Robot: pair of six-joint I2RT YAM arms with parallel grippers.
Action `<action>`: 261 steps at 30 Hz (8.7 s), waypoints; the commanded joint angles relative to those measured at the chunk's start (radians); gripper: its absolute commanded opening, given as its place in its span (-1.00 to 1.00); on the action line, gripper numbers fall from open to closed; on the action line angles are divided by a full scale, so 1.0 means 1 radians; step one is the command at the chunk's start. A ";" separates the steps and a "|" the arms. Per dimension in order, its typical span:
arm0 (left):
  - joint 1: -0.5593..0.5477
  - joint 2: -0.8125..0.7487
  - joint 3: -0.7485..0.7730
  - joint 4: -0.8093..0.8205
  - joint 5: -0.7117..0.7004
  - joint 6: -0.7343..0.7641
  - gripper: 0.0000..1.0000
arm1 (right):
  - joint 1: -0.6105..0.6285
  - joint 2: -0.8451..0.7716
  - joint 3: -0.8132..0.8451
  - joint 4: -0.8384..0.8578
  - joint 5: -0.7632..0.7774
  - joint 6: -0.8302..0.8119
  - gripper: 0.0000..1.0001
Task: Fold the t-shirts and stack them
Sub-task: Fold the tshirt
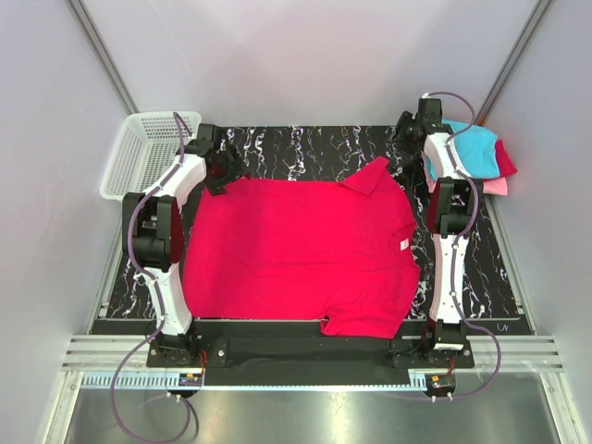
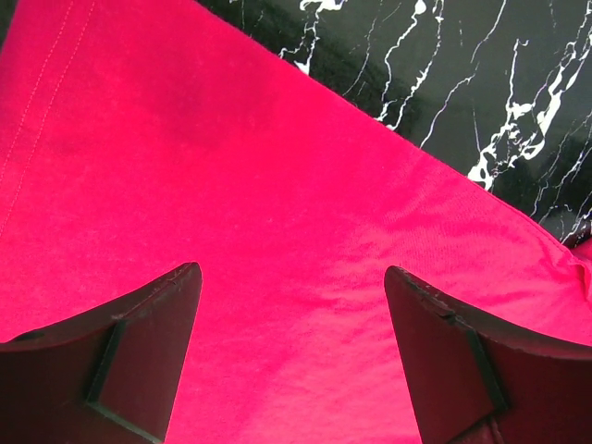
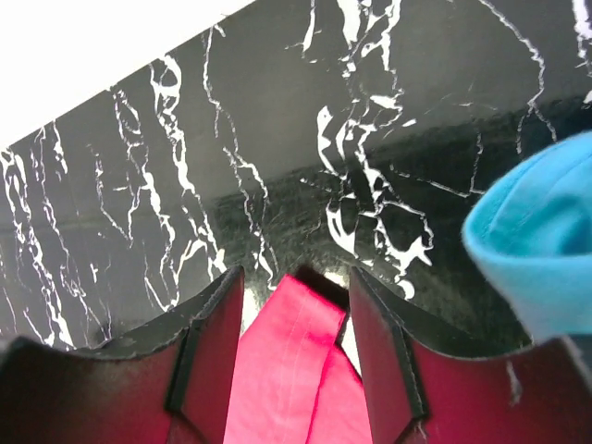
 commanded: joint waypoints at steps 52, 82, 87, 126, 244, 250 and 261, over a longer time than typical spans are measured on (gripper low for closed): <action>0.023 -0.040 -0.006 0.047 0.028 0.017 0.72 | 0.007 0.117 0.064 -0.151 -0.026 0.008 -0.16; 0.054 0.070 0.103 0.015 -0.162 0.005 0.66 | 0.056 -0.142 -0.116 -0.198 0.108 -0.009 -1.00; 0.056 0.158 0.194 -0.025 -0.291 -0.021 0.50 | 0.057 -0.273 -0.208 -0.194 0.135 -0.018 -1.00; 0.019 0.505 0.637 -0.280 -0.484 0.023 0.12 | 0.057 -0.428 -0.309 -0.169 0.123 0.006 -1.00; -0.109 -0.390 -0.406 -0.271 -0.655 -0.204 0.66 | 0.037 -1.569 -1.343 -0.382 0.270 0.135 0.11; -0.147 -0.381 -0.358 -0.254 -0.624 -0.173 0.68 | 0.037 -1.483 -1.345 -0.297 0.197 0.125 0.02; -0.195 -0.238 -0.299 -0.094 -0.343 -0.034 0.64 | 0.042 -1.097 -1.222 -0.080 0.056 -0.007 -0.09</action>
